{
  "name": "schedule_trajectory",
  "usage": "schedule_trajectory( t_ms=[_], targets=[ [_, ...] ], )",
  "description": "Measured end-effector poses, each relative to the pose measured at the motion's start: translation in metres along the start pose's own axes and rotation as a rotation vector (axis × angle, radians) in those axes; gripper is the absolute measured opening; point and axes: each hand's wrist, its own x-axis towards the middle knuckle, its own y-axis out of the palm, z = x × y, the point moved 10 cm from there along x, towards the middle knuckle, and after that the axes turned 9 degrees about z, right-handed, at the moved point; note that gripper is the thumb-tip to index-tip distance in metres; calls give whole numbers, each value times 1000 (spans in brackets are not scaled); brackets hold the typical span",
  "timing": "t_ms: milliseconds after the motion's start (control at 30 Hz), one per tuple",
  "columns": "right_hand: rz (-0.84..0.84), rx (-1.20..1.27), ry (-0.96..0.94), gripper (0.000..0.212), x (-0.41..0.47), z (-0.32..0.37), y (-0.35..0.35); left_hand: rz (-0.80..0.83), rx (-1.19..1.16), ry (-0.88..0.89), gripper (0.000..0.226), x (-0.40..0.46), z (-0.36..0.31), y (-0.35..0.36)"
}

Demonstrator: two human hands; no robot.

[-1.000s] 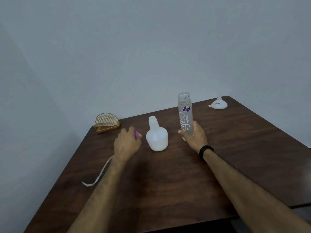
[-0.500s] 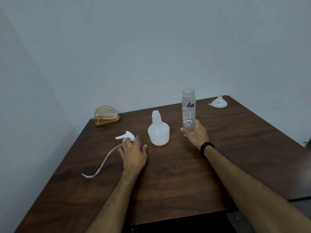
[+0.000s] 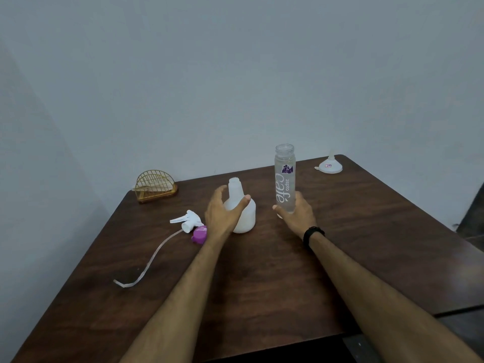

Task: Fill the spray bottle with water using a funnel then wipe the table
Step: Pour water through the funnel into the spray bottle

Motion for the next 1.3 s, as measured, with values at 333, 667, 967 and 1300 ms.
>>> schedule_trajectory(
  t_ms=[333,667,967,1300],
  targets=[
    [0,216,-65,85,0,7,-7,-90,-52,109,43,-2,1,33],
    [-126,-293,71,73,63,-53,-82,-84,-61,135,59,3,2,51],
    [-110,-464,214,96,141,-93,-121,-60,-40,131,70,7,4,54],
    [-46,-546,189,92,203,-103,-132,-45,-56,101,78,13,14,58]
  ],
)
